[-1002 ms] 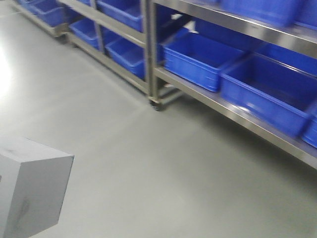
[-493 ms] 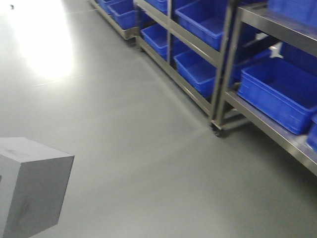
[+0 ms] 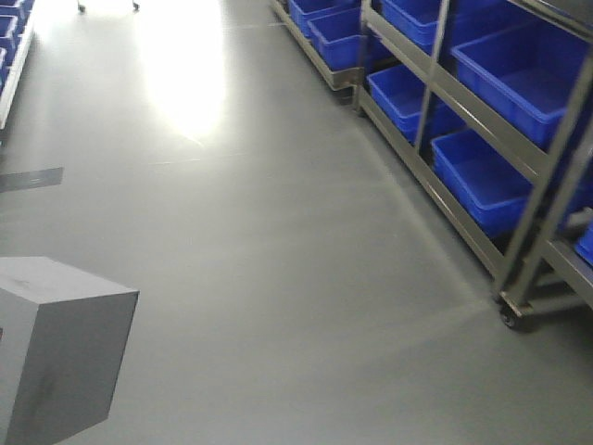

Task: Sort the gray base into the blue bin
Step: 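Drive down the aisle between the blue bin shelves carrying the block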

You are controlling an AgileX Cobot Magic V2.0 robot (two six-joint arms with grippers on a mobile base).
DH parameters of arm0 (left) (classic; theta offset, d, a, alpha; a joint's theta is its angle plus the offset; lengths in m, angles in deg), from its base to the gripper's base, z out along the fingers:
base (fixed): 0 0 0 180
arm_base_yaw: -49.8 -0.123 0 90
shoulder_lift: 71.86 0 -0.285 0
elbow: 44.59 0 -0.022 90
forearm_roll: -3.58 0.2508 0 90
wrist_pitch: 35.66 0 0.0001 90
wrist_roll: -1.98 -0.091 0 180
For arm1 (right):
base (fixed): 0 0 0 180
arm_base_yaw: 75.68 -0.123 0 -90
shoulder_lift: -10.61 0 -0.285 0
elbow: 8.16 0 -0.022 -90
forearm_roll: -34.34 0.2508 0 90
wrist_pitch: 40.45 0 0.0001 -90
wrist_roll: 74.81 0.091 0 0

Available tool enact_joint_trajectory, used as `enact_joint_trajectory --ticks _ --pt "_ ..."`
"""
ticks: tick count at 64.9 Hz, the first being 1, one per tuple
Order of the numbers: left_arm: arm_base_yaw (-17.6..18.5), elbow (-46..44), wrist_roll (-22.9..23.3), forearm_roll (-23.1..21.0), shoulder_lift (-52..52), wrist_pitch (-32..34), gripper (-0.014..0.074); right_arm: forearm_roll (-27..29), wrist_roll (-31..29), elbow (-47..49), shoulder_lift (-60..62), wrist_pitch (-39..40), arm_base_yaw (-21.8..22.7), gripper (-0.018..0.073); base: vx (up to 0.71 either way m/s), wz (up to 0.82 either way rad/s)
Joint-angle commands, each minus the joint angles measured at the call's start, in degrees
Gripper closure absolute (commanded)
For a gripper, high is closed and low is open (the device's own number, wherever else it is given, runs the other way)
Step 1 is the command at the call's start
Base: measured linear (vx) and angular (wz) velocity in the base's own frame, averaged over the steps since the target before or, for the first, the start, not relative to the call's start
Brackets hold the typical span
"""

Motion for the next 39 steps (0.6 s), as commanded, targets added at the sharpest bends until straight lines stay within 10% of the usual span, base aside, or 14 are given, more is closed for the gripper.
enact_joint_trajectory --ticks 1,39 --pt "0.4 -1.8 0.2 -0.8 0.6 6.2 0.0589 -0.4 -0.4 0.2 0.5 4.6 0.2 0.0564 0.45 0.33" --pt "0.4 -1.8 0.2 -0.8 0.6 6.2 0.0589 -0.4 -0.4 0.2 0.5 4.6 0.2 0.0564 0.46 0.18"
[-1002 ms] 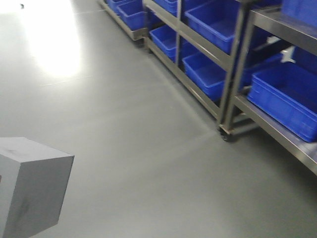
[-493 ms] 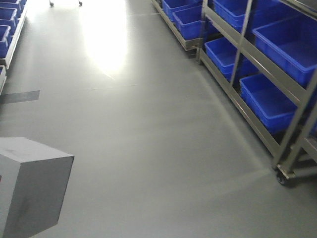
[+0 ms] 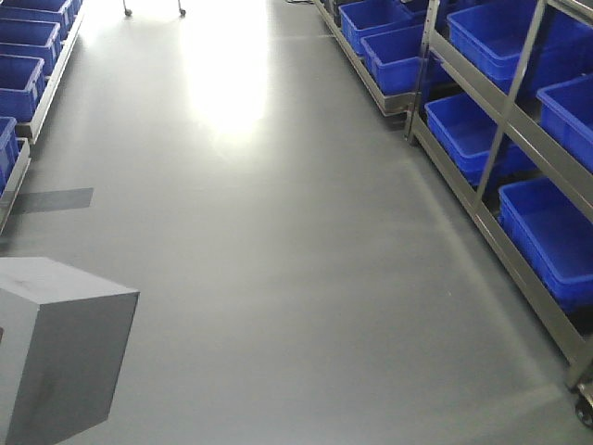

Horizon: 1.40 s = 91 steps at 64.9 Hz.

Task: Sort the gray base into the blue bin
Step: 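Drive down the aisle between the blue bin shelves carrying the block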

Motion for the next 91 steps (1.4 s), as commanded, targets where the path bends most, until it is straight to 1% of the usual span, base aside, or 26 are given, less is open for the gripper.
enact_joint_trajectory --ticks 1,91 --pt "0.4 -1.8 0.2 -0.8 0.6 6.2 0.0589 -0.4 -0.4 0.2 0.5 4.6 0.2 0.0564 0.45 0.12" --pt "0.4 -1.8 0.2 -0.8 0.6 6.2 0.0589 -0.4 -0.4 0.2 0.5 4.6 0.2 0.0564 0.44 0.11"
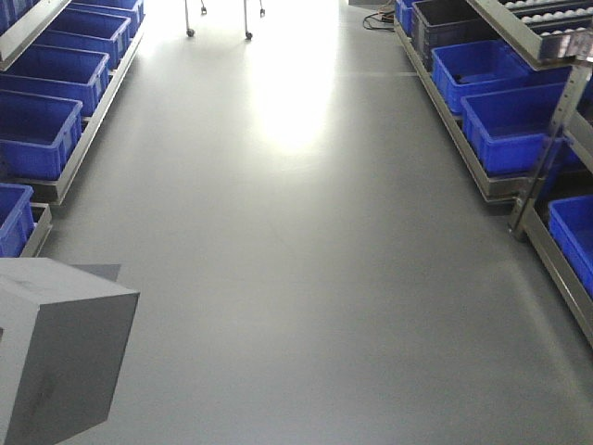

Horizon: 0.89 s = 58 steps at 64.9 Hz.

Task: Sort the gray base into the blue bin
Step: 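Drive down the aisle between the blue bin shelves carrying the block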

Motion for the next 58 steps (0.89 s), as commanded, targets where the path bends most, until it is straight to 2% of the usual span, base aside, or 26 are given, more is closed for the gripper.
enact_joint_trajectory --ticks 1,58 --pt "0.4 -1.8 0.2 -0.8 0.6 6.2 0.0589 -0.4 -0.4 0.2 0.5 4.6 0.2 0.0564 0.4 0.13" --pt "0.4 -1.8 0.2 -0.8 0.6 6.2 0.0589 -0.4 -0.4 0.2 0.5 4.6 0.2 0.0564 0.37 0.2"
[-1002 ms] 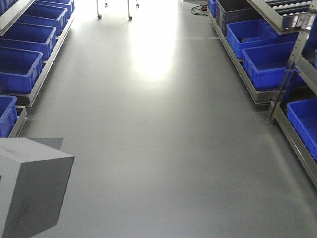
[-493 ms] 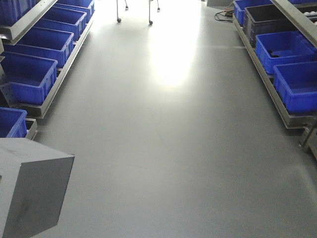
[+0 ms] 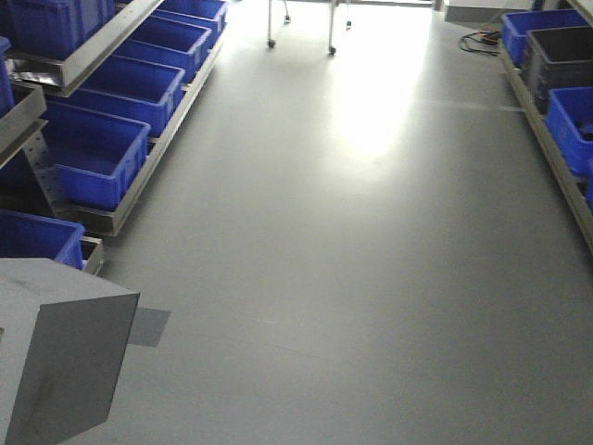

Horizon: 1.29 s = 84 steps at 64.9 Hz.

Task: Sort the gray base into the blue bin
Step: 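Drive down the aisle between the blue bin shelves carrying the block, then turn the base to face the rack and stop before the empty blue bin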

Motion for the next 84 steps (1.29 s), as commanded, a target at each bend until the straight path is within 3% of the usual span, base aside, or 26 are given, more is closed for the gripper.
enact_joint_trajectory --ticks 1,84 --pt "0.4 -1.8 0.2 -0.8 0.6 6.2 0.0589 -0.4 -0.4 0.2 0.5 4.6 0.2 0.0564 0.33 0.35" --pt "0.4 -1.8 0.2 -0.8 0.6 6.2 0.0589 -0.4 -0.4 0.2 0.5 4.6 0.2 0.0564 0.25 0.66"
